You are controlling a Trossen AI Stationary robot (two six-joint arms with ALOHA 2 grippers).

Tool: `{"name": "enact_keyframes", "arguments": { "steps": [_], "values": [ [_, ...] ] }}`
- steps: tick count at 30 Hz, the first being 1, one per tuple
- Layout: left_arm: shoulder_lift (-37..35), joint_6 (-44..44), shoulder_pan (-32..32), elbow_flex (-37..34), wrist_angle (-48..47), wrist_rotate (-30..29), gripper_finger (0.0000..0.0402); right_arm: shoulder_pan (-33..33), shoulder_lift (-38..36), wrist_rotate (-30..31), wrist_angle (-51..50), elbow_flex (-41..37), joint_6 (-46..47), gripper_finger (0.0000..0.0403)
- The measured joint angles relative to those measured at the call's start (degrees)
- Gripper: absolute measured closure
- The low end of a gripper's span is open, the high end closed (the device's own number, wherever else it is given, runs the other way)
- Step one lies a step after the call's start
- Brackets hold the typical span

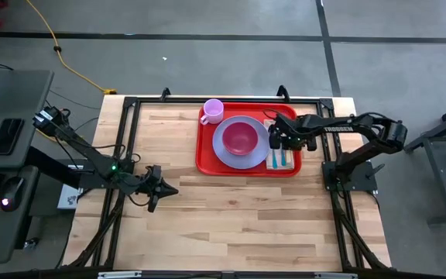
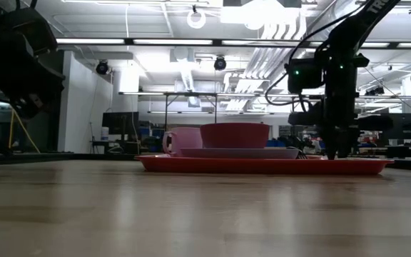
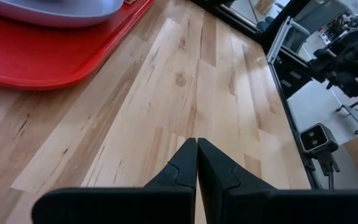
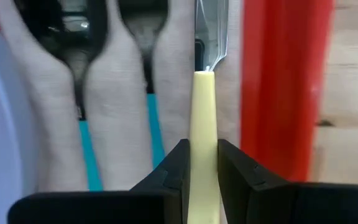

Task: Set up tray
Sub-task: Put the knife to the right of the blue fork on top of the white napkin on the serving tray

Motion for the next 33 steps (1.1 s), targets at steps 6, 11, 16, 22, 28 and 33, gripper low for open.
{"name": "enact_keyframes", "arguments": {
  "steps": [6, 11, 16, 22, 28, 33],
  "values": [
    [-0.3, -0.1, 0.0, 0.0, 0.1, 0.0, 0.0362, 0.0, 0.0, -0.5, 0.5, -1.0, -0.8, 0.0353],
    [-0.3, -0.5, 0.0, 0.0, 0.1, 0.0, 0.0362, 0.0, 0.0, -0.4, 0.4, -1.0, -1.4, 0.0343],
    [-0.3, -0.5, 0.0, 0.0, 0.1, 0.0, 0.0362, 0.0, 0.0, -0.4, 0.4, -1.1, -1.7, 0.0327],
    [-0.3, -0.5, 0.0, 0.0, 0.1, 0.0, 0.0362, 0.0, 0.0, -1.1, 1.1, -1.1, -1.7, 0.0307],
    [-0.3, -0.6, 0.0, 0.0, -0.2, 0.0, 0.0362, 0.0, 0.0, -3.1, 1.2, -1.1, -3.2, 0.0293],
    [-0.3, -0.6, 0.0, 0.0, -0.3, 0.0, 0.0362, 0.0, 0.0, -3.7, 0.2, -0.1, -3.4, 0.0296]
  ]
}}
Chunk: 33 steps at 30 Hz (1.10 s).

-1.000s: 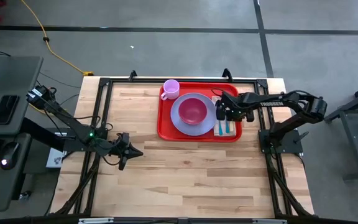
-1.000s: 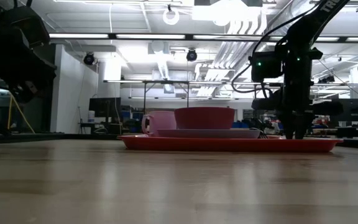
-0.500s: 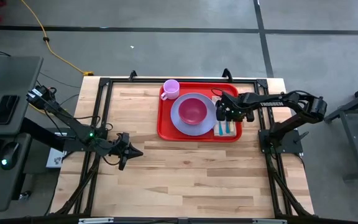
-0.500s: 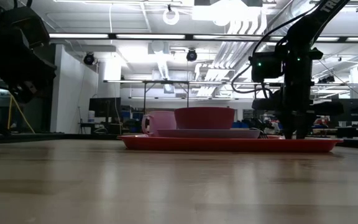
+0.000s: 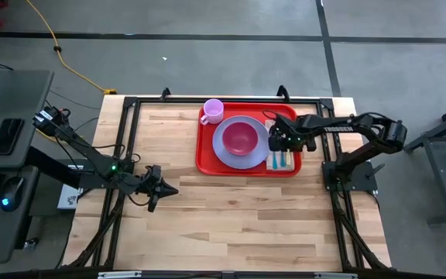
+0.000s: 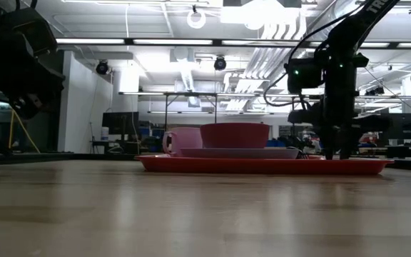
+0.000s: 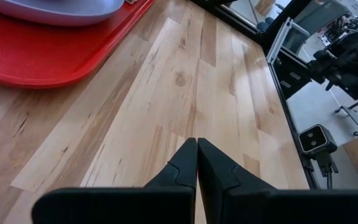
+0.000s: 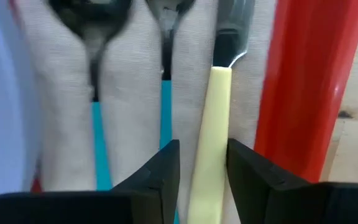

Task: Set up tray
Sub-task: Put the knife to the right of the blue fork on top of the white napkin on the serving tray, then return to Home Position

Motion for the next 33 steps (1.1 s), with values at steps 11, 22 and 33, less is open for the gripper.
{"name": "enact_keyframes", "arguments": {
  "steps": [11, 22, 33],
  "values": [
    [0.0, 0.0, 0.0, 0.0, 0.0, 0.1, 0.0362, 0.0, 0.0, 3.1, -8.4, 6.1, -2.9, 0.0295],
    [-1.0, 0.7, 0.0, 0.0, -0.1, 0.2, 0.0362, 0.0, 0.0, 4.2, -16.5, 12.8, -6.7, 0.0295],
    [-8.4, 4.6, 0.0, 0.0, -5.2, 0.0, 0.0362, 0.0, 0.0, 13.2, -32.5, 26.3, -12.4, 0.0295]
  ]
}}
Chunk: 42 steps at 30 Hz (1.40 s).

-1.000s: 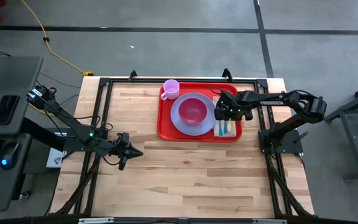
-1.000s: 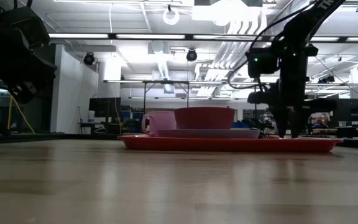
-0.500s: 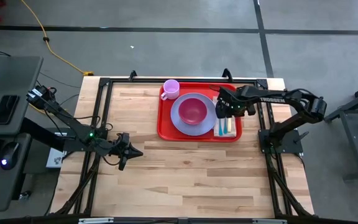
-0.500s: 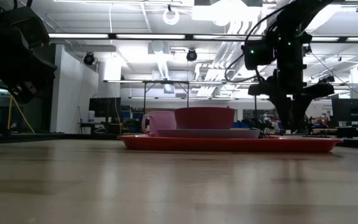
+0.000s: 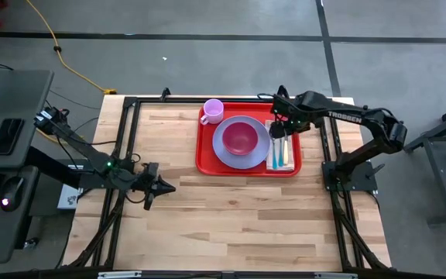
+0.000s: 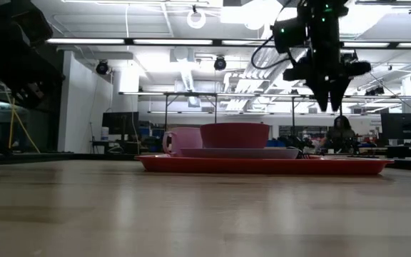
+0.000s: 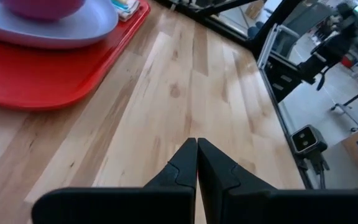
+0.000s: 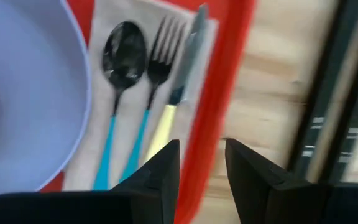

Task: Set up tray
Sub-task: Return to Home Position

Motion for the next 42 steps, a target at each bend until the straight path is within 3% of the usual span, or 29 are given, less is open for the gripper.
{"name": "enact_keyframes", "arguments": {
  "steps": [5, 10, 14, 18, 22, 30, 38, 42],
  "values": [
    [-3.8, -2.3, 0.0, 0.0, -4.5, -3.0, 0.0362, 0.0, 0.0, 6.1, -7.6, 4.9, -2.0, 0.0295],
    [-8.2, -4.9, 0.0, 0.0, -4.8, -9.7, 0.0362, 0.0, 0.0, 10.8, -14.5, 9.4, -5.1, 0.0295],
    [-12.6, 1.7, 0.0, 0.0, -4.8, -11.2, 0.0362, 0.0, 0.0, 15.3, -18.6, 12.5, -5.0, 0.0295],
    [-17.0, 10.5, 0.0, 0.0, -5.7, -10.1, 0.0362, 0.0, -0.9, 15.2, -18.5, 13.6, -5.1, 0.0295],
    [-21.4, 11.8, 0.0, 0.0, -10.1, -9.3, 0.0362, 0.0, -3.5, 16.3, -18.5, 13.3, -2.3, 0.0295],
    [-29.0, 16.2, 0.0, 0.0, -16.0, -7.3, 0.0362, 4.1, -15.0, 18.0, -15.9, 13.3, -8.7, 0.0295],
    [-33.9, 19.3, 0.0, -0.1, -18.8, -6.9, 0.0362, 12.5, -31.5, 20.4, -13.5, 13.3, -6.1, 0.0295],
    [-35.7, 19.5, 0.0, -3.3, -15.4, -6.7, 0.0362, 17.6, -38.2, 20.6, -12.4, 13.3, -4.9, 0.0295]
  ]
}}
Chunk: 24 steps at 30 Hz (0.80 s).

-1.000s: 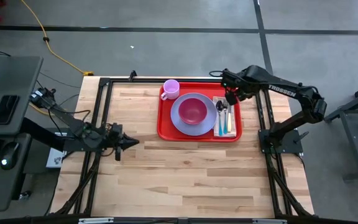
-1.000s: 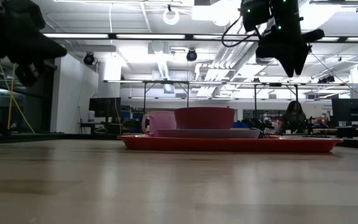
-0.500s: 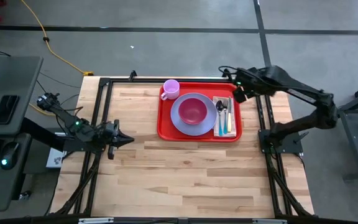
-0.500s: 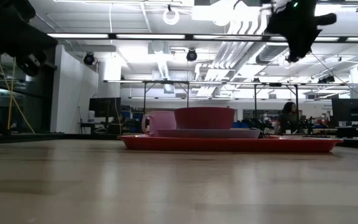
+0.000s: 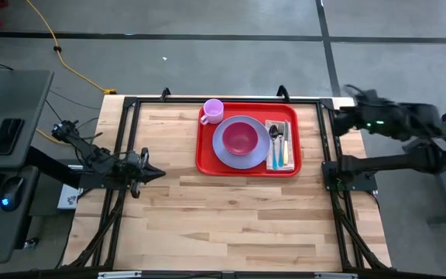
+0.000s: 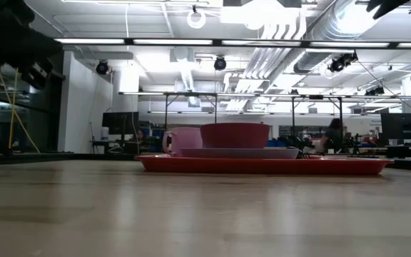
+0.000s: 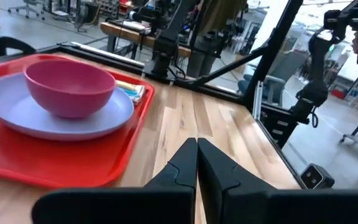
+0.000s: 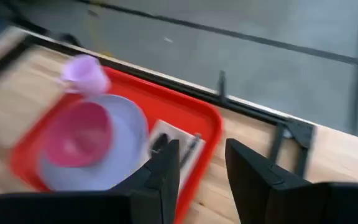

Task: Set up tray
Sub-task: Return to Home Position

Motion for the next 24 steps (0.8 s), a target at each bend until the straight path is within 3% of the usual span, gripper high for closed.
{"name": "enact_keyframes", "arguments": {
  "steps": [4, 10, 16, 24],
  "values": [
    [-0.4, 2.6, 0.0, -2.9, 7.2, 2.2, 0.0362, 3.8, -4.0, 1.0, 2.0, 0.0, -1.4, 0.0295],
    [-0.7, 4.0, 0.0, -3.5, 8.2, 2.9, 0.0362, 7.2, -7.6, 3.1, 4.8, -2.6, -6.5, 0.0295],
    [-0.7, 4.0, 0.0, -3.5, 8.2, 2.8, 0.0362, 8.8, -19.2, 2.4, 17.9, -17.1, -9.4, 0.0295],
    [-0.7, 2.6, 0.0, -3.5, 8.1, 2.8, 0.0362, 9.1, -37.4, -3.4, 35.8, -34.7, -15.1, 0.0295]
  ]
}}
